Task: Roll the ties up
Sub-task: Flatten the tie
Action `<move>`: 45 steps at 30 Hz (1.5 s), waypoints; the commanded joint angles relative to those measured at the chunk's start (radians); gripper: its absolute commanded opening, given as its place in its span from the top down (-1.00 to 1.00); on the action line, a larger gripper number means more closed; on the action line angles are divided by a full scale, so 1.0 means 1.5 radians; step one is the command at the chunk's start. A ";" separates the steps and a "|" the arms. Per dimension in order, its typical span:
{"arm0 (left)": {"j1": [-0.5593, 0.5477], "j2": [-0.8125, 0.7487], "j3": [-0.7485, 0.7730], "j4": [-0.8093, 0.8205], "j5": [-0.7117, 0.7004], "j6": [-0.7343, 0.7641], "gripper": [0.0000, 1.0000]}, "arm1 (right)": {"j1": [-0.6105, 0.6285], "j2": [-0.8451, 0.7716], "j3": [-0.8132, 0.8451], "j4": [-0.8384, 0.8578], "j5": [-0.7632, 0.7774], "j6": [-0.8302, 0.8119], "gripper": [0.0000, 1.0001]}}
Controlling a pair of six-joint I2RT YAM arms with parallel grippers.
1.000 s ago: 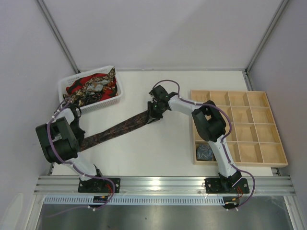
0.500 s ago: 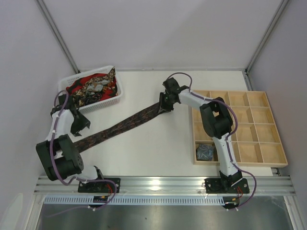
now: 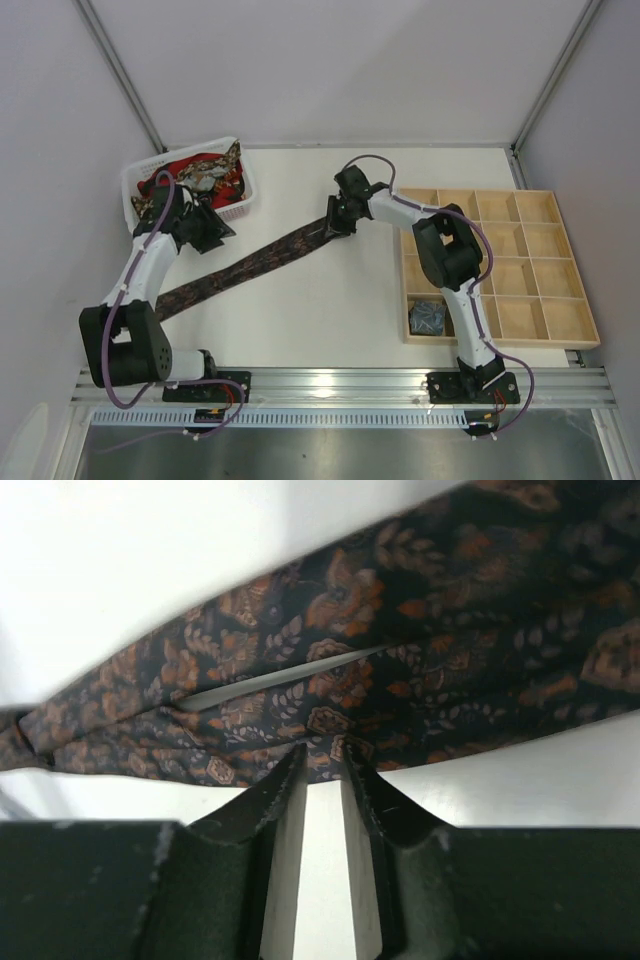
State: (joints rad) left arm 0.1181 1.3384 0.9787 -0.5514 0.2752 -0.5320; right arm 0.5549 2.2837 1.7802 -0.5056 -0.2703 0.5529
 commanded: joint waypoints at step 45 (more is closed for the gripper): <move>0.008 -0.036 -0.114 -0.077 -0.147 0.025 0.53 | 0.185 0.153 0.366 -0.243 0.249 -0.203 0.31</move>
State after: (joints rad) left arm 0.1204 1.3182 0.8146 -0.6720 0.0696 -0.5144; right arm 0.8333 2.4828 2.2852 -0.8806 0.0521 0.2703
